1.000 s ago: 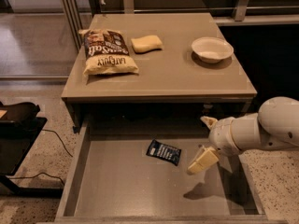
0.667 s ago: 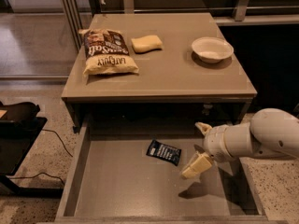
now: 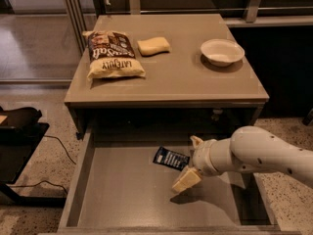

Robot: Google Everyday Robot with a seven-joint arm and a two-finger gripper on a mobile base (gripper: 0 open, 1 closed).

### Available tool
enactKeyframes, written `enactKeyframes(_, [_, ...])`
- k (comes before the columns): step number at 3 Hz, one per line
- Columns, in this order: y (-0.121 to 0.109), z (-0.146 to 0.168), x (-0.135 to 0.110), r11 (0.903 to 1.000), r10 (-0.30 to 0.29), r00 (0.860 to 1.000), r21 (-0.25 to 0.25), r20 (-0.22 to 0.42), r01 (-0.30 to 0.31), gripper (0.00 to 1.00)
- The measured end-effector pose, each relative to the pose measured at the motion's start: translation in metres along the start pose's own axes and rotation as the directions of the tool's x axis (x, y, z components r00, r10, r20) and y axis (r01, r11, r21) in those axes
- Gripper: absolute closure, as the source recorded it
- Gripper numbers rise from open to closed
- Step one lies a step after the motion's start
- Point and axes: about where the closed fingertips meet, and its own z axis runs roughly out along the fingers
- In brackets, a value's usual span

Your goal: Pick rxbar blueberry from top drawer and place on counter

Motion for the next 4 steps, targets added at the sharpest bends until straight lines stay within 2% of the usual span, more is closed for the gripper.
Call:
enactKeyframes(1, [0.0, 0.037, -0.003, 0.9994, -0.029, 0.998, 0.018, -0.061, 0.03, 0.0])
enactKeyframes(3, [-0.008, 0.049, 0.006, 1.0, 0.0, 0.998, 0.006, -0.063, 0.0, 0.0])
enactKeyframes(4, [-0.008, 0.049, 0.006, 1.0, 0.0, 0.998, 0.006, -0.063, 0.0, 0.18])
